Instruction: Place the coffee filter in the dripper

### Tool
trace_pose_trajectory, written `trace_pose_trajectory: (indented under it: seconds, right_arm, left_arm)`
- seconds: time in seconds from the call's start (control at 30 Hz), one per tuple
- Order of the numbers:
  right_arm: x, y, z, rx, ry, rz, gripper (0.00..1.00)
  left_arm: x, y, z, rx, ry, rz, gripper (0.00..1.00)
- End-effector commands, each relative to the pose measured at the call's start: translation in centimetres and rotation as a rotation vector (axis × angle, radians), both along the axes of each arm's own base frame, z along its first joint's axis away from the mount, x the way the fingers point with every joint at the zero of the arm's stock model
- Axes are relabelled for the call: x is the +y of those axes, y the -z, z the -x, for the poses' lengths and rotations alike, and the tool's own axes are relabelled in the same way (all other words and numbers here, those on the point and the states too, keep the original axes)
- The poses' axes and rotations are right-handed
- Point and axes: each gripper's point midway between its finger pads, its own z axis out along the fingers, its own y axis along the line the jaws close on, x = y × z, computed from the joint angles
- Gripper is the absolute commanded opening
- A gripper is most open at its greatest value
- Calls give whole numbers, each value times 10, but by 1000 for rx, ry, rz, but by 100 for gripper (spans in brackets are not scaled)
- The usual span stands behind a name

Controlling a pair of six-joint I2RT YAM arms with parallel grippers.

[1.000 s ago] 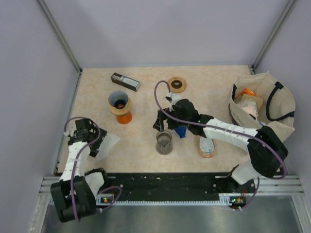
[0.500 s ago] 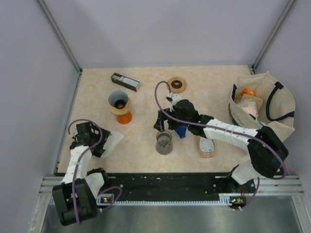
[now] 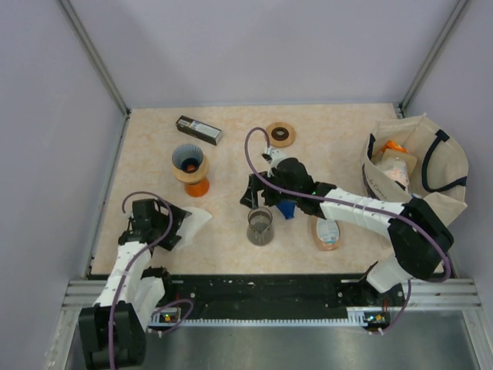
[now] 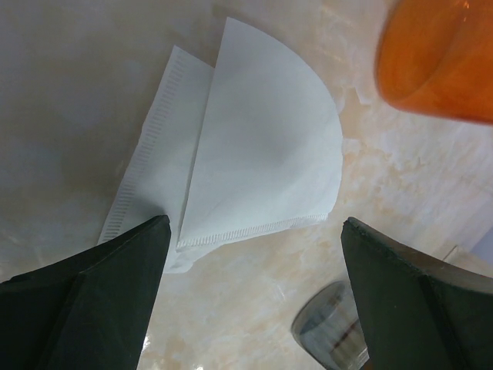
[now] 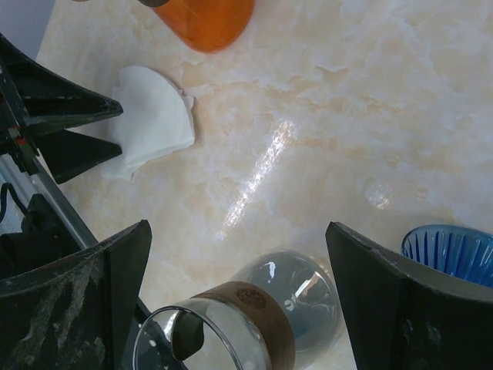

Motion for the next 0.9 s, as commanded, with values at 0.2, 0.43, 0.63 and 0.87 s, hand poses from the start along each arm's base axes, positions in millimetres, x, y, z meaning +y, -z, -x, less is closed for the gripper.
trace_pose_trajectory:
  seconds: [0.2, 0.43, 0.63, 0.87]
  right_arm:
    - [17, -11, -4, -10, -12, -70, 95]
    - [25, -10, -7, 16, 2, -104, 95]
    - [46, -3, -13, 58, -25, -102, 94]
    - [67, 7, -18, 71, -44, -78, 93]
  left_arm:
    - [-48, 30, 46, 189, 126, 41, 99]
    - [-61, 28, 51, 154, 142, 80, 99]
    - [-67, 29, 51, 154, 162, 91, 99]
    - [-69, 28, 50, 150, 174, 92, 99]
